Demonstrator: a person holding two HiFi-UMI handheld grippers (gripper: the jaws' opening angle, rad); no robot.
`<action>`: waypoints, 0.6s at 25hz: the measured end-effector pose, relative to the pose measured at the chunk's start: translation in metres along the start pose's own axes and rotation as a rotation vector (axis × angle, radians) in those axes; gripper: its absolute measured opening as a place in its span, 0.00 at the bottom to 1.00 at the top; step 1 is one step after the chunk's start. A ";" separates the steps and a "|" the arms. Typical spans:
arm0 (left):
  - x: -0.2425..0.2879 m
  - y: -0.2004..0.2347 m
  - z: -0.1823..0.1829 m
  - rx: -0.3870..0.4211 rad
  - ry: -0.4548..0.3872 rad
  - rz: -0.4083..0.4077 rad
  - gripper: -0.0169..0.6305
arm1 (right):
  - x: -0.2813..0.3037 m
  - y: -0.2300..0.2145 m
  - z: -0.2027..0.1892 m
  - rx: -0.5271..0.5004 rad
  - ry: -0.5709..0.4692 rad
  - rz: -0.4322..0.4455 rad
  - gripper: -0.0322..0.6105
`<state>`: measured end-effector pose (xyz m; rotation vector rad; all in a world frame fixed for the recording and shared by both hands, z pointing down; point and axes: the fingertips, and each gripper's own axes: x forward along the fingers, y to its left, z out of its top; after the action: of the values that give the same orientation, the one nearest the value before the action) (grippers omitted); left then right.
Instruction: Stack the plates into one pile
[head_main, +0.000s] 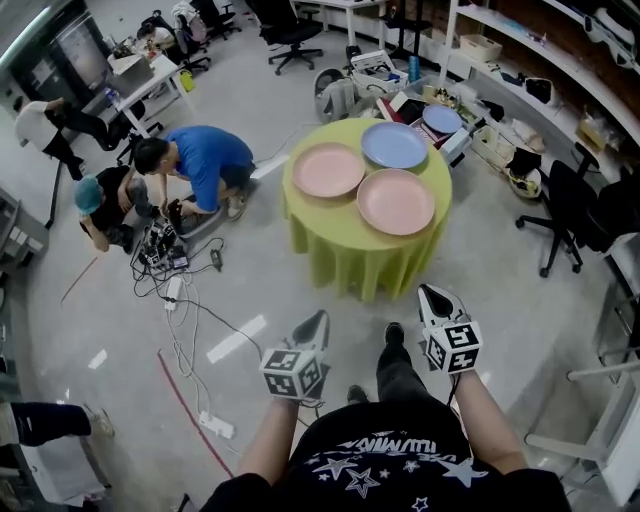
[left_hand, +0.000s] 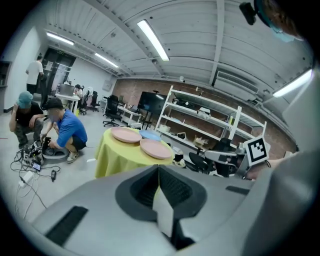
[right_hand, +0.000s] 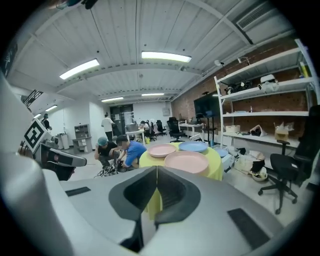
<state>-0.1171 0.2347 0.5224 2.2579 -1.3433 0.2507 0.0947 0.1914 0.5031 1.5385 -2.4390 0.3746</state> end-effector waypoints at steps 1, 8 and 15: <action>0.003 0.003 0.002 -0.005 0.002 0.009 0.05 | 0.006 -0.005 0.001 0.008 0.003 -0.002 0.07; 0.038 0.029 0.018 -0.022 0.016 0.064 0.05 | 0.060 -0.038 0.019 0.044 -0.010 0.018 0.07; 0.096 0.046 0.048 -0.032 0.018 0.105 0.05 | 0.126 -0.087 0.039 0.048 0.015 0.051 0.07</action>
<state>-0.1130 0.1187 0.5342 2.1567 -1.4484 0.2835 0.1179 0.0360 0.5158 1.4887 -2.4791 0.4557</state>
